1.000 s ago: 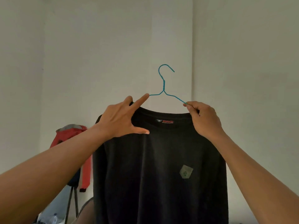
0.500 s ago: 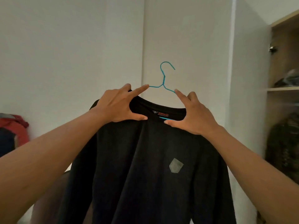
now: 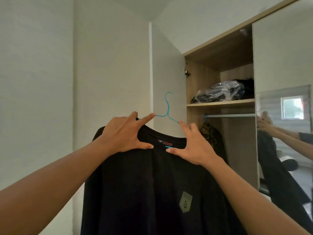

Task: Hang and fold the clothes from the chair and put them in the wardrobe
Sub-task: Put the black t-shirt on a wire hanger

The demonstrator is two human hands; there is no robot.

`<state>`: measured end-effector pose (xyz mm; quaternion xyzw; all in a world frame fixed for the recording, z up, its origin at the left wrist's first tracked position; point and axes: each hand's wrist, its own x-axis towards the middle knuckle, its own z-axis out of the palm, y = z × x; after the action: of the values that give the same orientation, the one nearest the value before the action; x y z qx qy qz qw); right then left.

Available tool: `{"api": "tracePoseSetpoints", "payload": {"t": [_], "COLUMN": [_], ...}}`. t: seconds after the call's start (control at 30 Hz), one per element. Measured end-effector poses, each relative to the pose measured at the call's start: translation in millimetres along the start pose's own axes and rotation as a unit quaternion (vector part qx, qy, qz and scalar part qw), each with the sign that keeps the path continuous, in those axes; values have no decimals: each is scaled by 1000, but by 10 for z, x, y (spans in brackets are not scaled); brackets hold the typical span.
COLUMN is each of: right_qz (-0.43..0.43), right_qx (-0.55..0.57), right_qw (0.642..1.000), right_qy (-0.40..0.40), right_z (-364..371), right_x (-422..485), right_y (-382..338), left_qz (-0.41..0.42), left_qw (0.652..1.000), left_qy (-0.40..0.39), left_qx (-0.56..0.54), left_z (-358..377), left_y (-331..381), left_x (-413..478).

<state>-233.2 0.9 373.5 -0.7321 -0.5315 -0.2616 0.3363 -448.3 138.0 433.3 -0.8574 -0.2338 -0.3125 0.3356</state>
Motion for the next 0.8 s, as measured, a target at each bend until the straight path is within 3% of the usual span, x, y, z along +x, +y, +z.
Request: {"api": "tracePoseSetpoints", "payload": {"t": [0.37,0.8], "right_qz": [69,97], "right_qx": [5,87], "right_qw": [997,991], "right_qy": [-20,-23], "right_z": [329,852], "right_x": [322,1525], "right_y": [1812,3746], "left_qz": [54,23], "left_qw": [998,999], "left_qy": [8,-23], "left_qx": [-8,-27], "left_z": [912,2273], "left_y": [1251,2296], "left_x": [1273,2849]}}
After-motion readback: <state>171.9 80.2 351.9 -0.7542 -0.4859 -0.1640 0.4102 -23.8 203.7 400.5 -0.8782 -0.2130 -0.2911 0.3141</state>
